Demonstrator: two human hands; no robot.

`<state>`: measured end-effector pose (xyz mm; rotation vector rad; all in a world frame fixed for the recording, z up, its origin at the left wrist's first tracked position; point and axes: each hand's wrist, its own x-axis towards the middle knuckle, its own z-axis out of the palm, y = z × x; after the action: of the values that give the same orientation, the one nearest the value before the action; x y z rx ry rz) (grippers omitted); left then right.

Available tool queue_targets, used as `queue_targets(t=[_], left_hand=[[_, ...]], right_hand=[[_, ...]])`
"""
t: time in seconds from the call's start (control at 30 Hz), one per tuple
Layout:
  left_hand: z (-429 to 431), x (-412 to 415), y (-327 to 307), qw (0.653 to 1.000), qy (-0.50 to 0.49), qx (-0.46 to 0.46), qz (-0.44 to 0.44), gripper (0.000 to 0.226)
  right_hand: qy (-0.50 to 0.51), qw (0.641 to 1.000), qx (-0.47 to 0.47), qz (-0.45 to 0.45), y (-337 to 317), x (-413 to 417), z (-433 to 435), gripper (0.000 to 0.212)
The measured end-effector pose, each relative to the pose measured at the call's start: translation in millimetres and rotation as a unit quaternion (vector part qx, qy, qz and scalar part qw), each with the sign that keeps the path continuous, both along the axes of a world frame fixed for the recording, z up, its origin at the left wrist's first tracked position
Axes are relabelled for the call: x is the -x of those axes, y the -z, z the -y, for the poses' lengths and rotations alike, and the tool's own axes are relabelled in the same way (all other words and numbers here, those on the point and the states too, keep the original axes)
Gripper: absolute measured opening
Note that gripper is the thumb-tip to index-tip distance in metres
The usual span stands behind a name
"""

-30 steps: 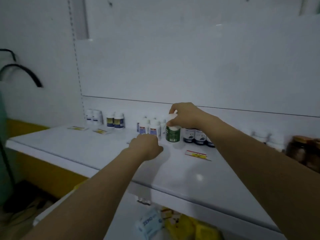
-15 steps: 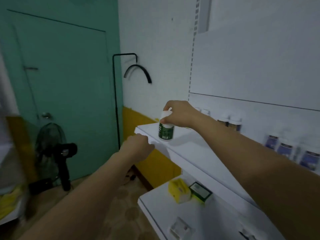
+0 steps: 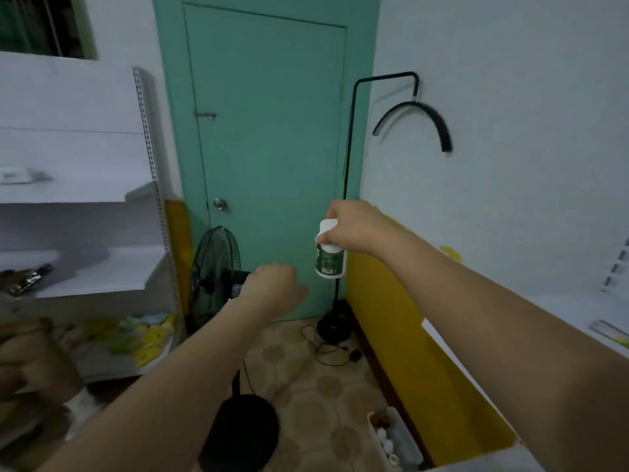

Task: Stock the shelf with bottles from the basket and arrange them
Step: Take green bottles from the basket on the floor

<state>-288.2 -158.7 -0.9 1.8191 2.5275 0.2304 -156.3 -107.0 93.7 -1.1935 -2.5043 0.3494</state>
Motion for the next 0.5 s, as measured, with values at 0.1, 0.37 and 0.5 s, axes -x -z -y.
queue_targets(t=[0.1, 0.37, 0.5], left_hand=[[-46.6, 37.1, 22.5, 1.0, 0.004, 0.012, -0.007, 0.047], [-196.0, 119.4, 60.6, 0.998, 0.043, 0.048, 0.02, 0.048], [-275.7, 128.9, 89.2, 0.992, 0.07, 0.089, 0.051, 0.045]], right_hand=[[-0.003, 1.0, 0.019, 0.005, 23.8, 45.6, -52.8, 0.04], [0.058, 0.996, 0.075, 0.004, 66.6, 117.0, -199.3, 0.042], [0.103, 0.989, 0.102, 0.007, 92.8, 124.6, -274.3, 0.047]])
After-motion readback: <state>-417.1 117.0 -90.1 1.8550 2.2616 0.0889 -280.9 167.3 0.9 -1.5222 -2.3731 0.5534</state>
